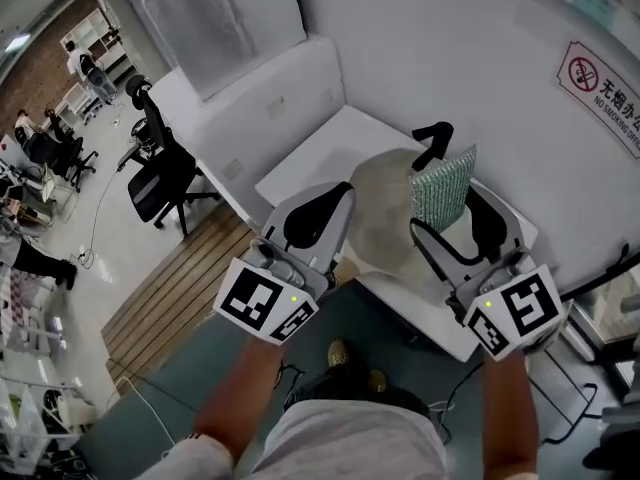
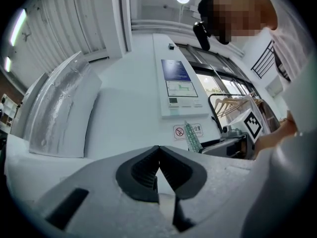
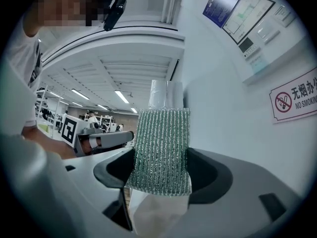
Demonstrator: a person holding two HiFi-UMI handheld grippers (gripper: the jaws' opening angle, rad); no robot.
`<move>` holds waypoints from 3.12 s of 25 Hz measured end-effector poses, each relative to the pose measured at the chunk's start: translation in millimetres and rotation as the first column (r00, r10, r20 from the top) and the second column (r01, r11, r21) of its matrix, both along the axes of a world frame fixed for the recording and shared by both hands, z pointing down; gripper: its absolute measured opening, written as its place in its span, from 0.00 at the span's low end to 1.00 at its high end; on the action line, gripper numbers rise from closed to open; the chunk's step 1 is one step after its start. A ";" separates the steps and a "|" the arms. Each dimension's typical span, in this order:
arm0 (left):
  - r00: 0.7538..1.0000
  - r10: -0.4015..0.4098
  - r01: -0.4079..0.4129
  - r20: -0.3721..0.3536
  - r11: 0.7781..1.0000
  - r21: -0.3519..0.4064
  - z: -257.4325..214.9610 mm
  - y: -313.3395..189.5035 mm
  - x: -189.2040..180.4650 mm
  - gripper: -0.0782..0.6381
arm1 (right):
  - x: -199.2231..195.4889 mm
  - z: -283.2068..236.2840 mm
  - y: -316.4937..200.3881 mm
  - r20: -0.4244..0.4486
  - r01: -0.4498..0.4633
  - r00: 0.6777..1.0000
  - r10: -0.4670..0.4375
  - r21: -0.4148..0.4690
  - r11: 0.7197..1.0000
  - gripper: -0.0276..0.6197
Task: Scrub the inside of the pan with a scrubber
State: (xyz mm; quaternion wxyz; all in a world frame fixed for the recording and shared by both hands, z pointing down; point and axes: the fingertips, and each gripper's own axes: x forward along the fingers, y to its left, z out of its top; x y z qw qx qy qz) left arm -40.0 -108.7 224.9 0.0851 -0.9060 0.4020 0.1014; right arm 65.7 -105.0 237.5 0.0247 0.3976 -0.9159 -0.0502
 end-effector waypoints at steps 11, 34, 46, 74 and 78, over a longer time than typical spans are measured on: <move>0.998 0.054 -0.053 0.032 0.998 -0.028 21.3 -59.5 -31.9 0.13 | -34.7 20.3 -49.6 -0.047 -0.076 0.996 0.074 -0.032 0.997 0.57; 0.986 0.002 0.054 0.168 0.943 -0.330 131.6 -145.6 -31.6 0.13 | -52.7 123.6 -122.3 -0.197 -0.108 0.979 0.060 -0.241 0.965 0.57; 0.965 0.069 0.085 0.253 0.828 -0.554 211.1 -159.0 -26.8 0.33 | -54.7 196.0 -150.1 -0.335 -0.163 0.942 0.030 -0.376 0.912 0.57; 0.921 0.180 0.150 0.345 0.654 -0.742 299.0 -163.1 -9.0 0.29 | -44.4 294.3 -185.7 -0.452 -0.268 0.892 0.001 -0.528 0.806 0.57; 0.922 0.161 0.168 0.351 0.652 -0.740 300.6 -164.8 -12.9 0.22 | -30.2 297.1 -188.2 -0.469 -0.311 0.882 0.031 -0.533 0.787 0.57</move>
